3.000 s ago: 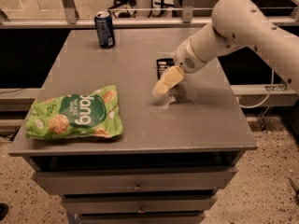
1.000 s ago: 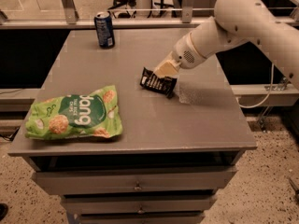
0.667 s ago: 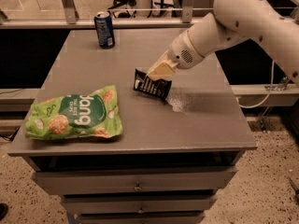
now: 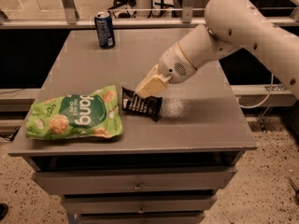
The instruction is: Move rxbar chocolate near green rice chip bag
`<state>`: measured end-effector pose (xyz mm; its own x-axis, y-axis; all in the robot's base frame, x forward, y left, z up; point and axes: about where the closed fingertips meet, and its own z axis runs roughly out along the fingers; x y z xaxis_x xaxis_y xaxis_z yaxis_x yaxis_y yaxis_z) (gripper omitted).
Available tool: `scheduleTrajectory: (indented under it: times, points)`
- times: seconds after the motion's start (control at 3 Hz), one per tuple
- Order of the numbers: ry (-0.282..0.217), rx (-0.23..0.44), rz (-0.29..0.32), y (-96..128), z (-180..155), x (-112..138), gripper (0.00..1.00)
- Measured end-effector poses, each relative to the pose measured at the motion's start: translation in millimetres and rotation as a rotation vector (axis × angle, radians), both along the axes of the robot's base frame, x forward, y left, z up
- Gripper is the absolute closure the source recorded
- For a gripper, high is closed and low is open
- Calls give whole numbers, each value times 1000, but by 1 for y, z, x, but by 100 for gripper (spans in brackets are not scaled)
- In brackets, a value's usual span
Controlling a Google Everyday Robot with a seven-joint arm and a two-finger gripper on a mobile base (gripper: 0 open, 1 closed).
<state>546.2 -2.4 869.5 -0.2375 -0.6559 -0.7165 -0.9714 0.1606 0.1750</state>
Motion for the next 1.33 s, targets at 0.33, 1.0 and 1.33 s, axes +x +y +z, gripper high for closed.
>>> scheduleTrajectory:
  times: [0.33,1.0,1.33]
  points:
    - [20,5,66,18,-4,-22,86]
    - [-20,-14,105,24,-3,-26,31]
    - [-49,-17,97,20,-1,-19,8]
